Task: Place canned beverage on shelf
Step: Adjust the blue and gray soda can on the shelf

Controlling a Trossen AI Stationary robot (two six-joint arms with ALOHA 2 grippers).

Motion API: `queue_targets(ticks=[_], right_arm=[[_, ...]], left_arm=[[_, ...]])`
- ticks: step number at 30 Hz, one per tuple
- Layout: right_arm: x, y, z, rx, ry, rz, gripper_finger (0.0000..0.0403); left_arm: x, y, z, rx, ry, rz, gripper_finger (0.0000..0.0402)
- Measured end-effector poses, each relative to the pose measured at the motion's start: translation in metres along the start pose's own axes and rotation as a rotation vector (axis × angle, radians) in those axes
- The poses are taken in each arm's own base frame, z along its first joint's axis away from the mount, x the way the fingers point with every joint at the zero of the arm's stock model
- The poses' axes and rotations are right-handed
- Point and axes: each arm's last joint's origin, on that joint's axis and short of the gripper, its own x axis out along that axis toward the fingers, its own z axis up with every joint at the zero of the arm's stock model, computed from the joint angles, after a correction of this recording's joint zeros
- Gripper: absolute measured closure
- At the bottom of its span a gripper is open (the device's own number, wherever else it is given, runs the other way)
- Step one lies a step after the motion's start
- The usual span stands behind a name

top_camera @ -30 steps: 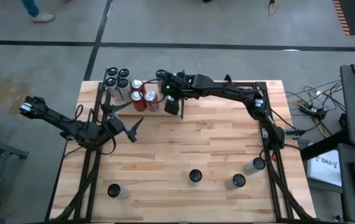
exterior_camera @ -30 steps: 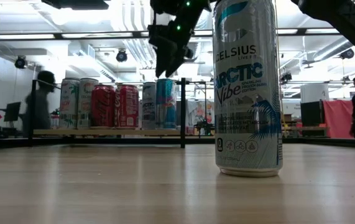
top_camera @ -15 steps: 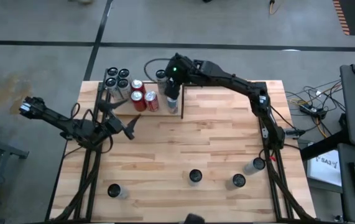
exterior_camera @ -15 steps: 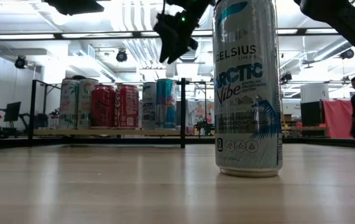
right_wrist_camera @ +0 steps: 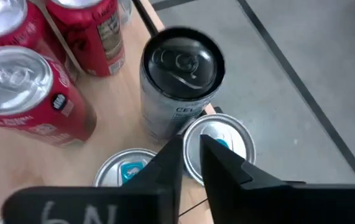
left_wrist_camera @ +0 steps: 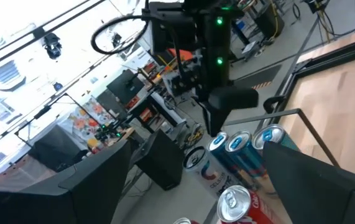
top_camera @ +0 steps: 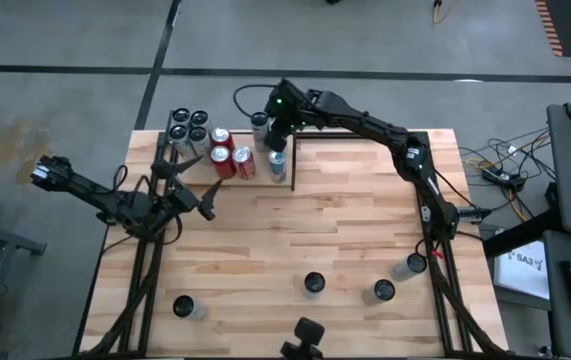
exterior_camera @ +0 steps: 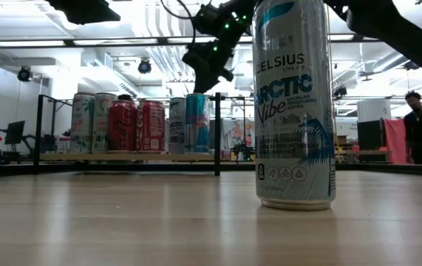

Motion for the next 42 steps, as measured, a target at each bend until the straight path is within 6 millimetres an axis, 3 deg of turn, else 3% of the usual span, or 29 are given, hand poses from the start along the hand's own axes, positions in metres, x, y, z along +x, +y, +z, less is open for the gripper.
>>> queue_targets(ticks=[8,21,42], right_arm=[[0.006,0.004,-0.002,-0.019,0.018,0.009,0.0392],[0.011,0.018,-0.01,-0.026,0.072,0.059,0.0394],[0.014,0.019,-0.015,-0.005,0.108,0.051,0.0394]], left_arm=[[0.0,0.0,0.0,-0.001,0.002,0.002,0.0052],[0.0,0.0,0.0,-0.003,0.002,0.002,0.0052],[0.0,0.0,0.0,0.001,0.003,0.001,0.0052]])
